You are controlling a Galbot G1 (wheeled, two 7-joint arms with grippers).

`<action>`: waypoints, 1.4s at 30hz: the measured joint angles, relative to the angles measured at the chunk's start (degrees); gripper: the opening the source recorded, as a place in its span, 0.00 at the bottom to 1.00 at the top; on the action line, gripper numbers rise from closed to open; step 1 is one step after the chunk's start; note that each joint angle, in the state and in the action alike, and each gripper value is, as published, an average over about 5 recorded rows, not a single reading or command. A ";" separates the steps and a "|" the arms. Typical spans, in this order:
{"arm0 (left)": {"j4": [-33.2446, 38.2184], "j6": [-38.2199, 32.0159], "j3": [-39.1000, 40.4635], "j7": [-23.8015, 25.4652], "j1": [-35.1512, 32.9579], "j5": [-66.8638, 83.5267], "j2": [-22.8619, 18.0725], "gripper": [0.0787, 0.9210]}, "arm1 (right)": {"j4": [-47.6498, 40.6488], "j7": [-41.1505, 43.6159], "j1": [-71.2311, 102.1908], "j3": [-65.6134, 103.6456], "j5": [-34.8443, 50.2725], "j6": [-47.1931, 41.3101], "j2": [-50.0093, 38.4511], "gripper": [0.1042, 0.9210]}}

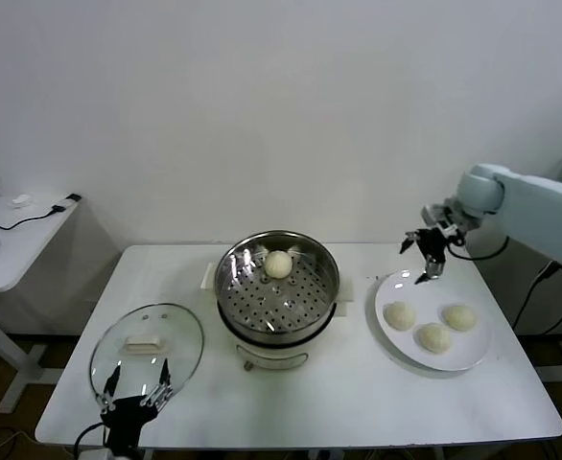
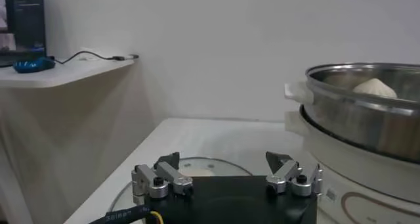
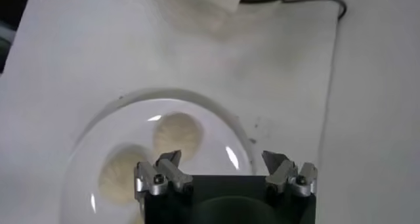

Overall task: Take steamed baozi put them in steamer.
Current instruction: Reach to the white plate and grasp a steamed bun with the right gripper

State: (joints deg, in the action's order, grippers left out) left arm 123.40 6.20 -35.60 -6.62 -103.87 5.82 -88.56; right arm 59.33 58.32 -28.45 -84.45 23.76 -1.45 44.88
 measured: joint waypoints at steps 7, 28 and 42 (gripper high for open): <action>-0.68 0.02 -0.29 -0.01 0.38 0.01 -0.07 0.88 | -2.23 -0.78 6.24 2.90 -0.39 -2.91 0.88 0.88; -1.02 -0.39 -0.37 -0.30 0.20 -0.27 -0.04 0.88 | -7.42 -3.36 14.63 8.37 -1.63 -5.62 4.65 0.85; -0.02 -0.39 0.06 -0.46 -0.22 -0.48 -0.03 0.88 | -6.02 -1.91 12.63 7.55 -2.27 -5.59 3.44 0.76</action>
State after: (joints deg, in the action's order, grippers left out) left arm 123.38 5.80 -35.54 -7.08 -104.08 5.34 -88.59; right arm 53.32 56.41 -15.82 -76.90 21.50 -7.04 48.32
